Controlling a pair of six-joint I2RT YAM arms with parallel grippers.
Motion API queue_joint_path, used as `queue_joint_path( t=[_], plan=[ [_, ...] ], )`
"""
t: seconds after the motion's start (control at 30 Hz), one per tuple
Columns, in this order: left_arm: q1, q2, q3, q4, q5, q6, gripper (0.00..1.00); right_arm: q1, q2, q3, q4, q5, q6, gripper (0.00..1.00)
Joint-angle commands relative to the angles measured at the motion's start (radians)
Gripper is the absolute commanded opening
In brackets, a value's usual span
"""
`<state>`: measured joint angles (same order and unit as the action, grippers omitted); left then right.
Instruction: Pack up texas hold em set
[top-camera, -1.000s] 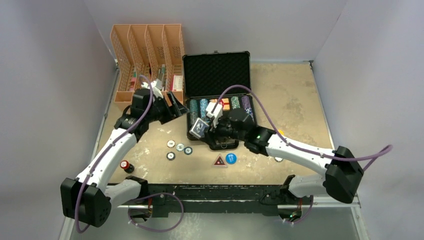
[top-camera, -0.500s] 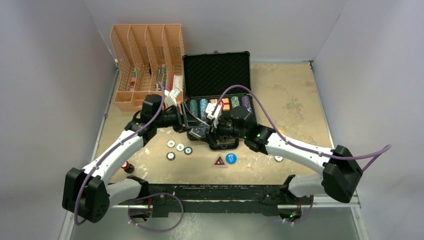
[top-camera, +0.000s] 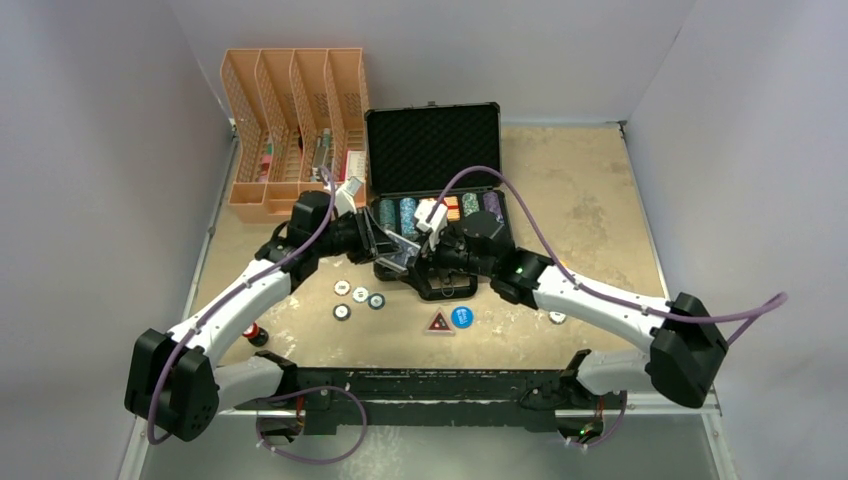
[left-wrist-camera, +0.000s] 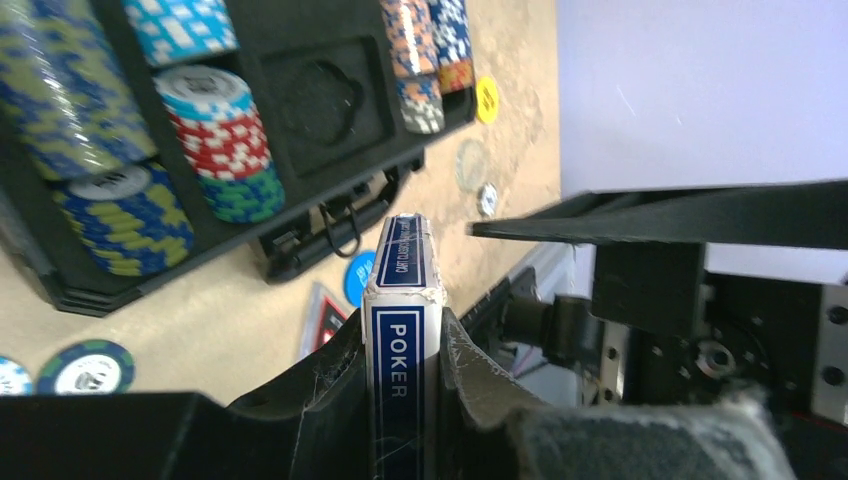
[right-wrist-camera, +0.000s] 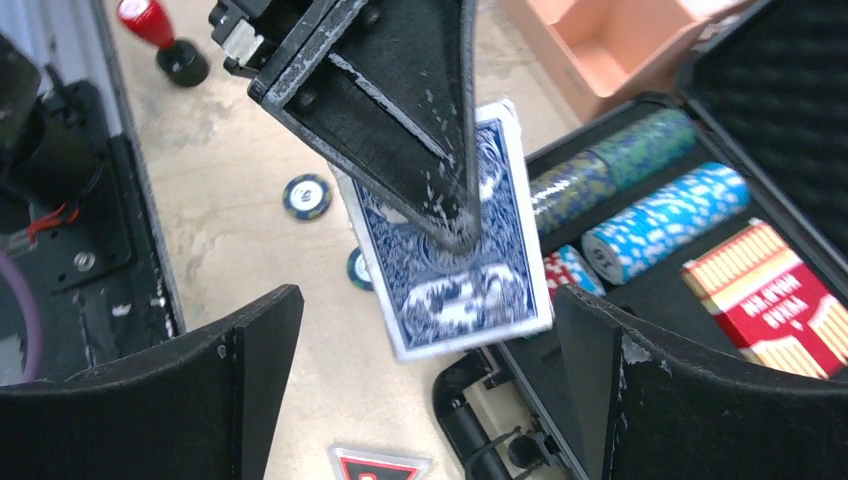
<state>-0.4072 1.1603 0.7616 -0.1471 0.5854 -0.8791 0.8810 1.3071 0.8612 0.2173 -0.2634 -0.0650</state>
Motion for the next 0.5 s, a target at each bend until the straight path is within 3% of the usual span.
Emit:
queue_joint_path(
  t=[0.0,0.23,0.47],
  plan=[
    [0.000,0.008,0.066,0.076,-0.183,-0.013,0.00,-0.022,-0.098,-0.022,0.089,0.176,0.129,0.98],
    [-0.107,0.151,0.095,0.223,-0.376,-0.134,0.00,-0.227,-0.107,-0.038,0.047,0.226,0.492,0.88],
    [-0.239,0.304,0.160,0.329,-0.545,-0.206,0.00,-0.354,-0.162,-0.097,-0.067,0.312,0.802,0.79]
  ],
)
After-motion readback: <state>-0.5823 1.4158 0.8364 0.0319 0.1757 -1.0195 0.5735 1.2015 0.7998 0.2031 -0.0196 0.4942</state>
